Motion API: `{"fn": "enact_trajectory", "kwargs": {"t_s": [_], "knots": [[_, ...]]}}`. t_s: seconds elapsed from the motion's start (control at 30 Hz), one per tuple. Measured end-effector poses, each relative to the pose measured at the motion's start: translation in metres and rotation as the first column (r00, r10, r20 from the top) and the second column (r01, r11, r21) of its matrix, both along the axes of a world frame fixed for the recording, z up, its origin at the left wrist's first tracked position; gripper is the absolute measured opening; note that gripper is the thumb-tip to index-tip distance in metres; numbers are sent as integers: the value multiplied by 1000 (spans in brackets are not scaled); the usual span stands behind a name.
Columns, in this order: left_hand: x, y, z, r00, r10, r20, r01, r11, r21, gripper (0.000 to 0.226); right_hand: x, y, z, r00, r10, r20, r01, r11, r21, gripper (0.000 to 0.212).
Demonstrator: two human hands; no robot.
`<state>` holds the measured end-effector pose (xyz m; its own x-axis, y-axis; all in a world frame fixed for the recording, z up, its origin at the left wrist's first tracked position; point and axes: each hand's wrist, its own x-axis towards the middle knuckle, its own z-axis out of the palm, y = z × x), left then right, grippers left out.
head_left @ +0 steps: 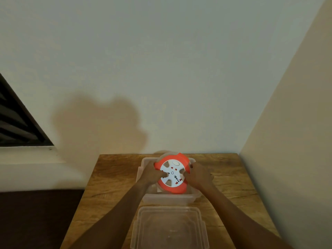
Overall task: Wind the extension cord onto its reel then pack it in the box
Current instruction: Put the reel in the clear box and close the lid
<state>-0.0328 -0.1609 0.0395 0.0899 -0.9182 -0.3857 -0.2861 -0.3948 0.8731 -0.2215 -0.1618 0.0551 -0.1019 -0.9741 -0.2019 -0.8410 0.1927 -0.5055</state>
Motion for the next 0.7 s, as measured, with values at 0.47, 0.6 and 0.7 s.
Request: {"fn": "enact_trajectory", "kwargs": {"t_s": [0.47, 0.6, 0.7], "knots": [[-6, 0, -20, 998, 9, 61, -23, 975, 223, 57, 9, 0, -18, 940, 147, -309, -126, 988, 86, 33], [-6, -2, -24, 996, -26, 86, 3, 968, 252, 58, 11, 2, -24, 925, 176, -338, -146, 983, 112, 34], [-5, -5, -23, 984, -88, 153, 46, 964, 262, 59, 12, -2, -30, 937, 174, -302, -141, 982, 128, 33]]}}
